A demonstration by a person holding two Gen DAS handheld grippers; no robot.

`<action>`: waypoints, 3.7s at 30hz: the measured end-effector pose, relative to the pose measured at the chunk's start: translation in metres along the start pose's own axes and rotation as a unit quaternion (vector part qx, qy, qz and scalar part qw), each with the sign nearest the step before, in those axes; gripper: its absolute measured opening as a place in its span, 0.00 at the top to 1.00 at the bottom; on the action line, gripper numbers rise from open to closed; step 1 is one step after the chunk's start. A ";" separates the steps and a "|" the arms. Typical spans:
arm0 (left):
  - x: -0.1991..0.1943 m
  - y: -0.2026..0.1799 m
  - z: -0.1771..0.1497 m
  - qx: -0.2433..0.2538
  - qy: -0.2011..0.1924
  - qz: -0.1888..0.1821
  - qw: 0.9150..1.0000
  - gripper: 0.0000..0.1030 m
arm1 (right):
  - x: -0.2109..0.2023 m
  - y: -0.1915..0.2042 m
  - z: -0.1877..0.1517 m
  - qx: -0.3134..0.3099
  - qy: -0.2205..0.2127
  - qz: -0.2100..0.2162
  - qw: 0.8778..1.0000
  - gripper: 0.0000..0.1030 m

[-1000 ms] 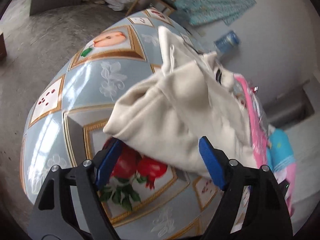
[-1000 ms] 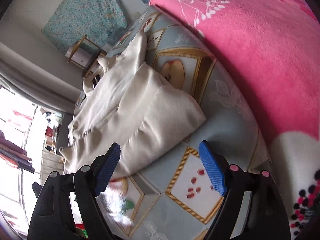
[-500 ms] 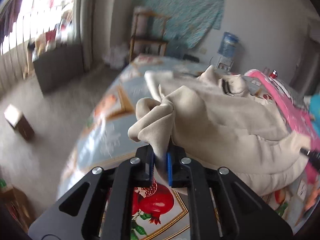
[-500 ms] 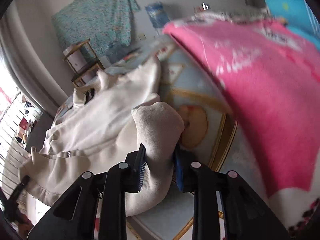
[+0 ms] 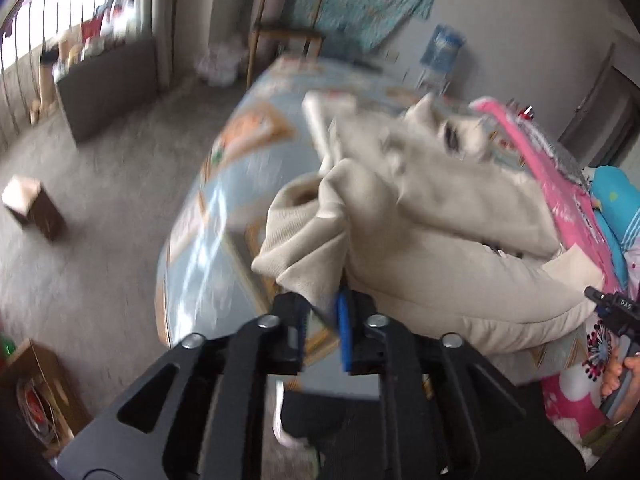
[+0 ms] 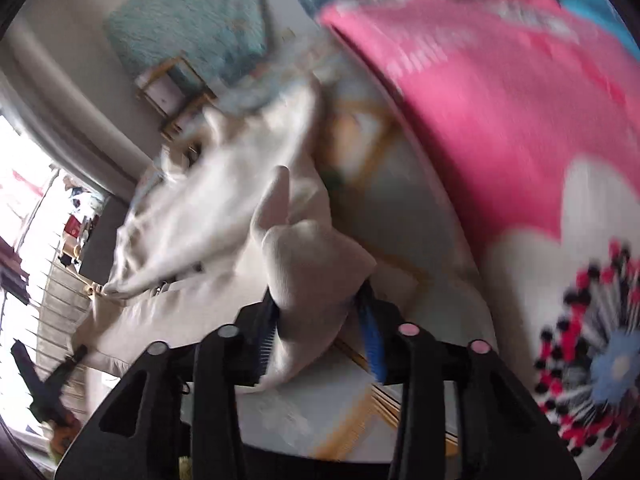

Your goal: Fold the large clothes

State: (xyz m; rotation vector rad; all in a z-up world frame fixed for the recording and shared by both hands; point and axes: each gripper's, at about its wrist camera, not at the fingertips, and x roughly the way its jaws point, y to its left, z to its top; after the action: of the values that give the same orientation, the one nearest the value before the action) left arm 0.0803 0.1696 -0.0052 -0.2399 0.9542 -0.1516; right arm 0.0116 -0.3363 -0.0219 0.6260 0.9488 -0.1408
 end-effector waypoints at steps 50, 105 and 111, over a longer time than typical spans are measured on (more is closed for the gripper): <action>0.054 -0.037 0.056 0.125 -0.038 0.069 0.989 0.95 | 0.088 0.203 0.022 -0.248 0.081 0.081 0.962 0.84; 0.085 -0.155 0.014 0.232 0.027 -0.081 0.969 0.92 | 0.033 0.101 0.025 -0.239 -0.020 -0.108 0.965 0.53; 0.087 -0.153 0.014 0.227 0.021 -0.084 0.970 0.92 | 0.067 0.090 0.041 -0.242 -0.021 -0.136 0.960 0.54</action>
State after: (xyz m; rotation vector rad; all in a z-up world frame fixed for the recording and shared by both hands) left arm 0.1383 0.0037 -0.0245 0.1074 0.9146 -0.5258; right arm 0.1140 -0.2754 -0.0182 0.0386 0.9802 -0.1586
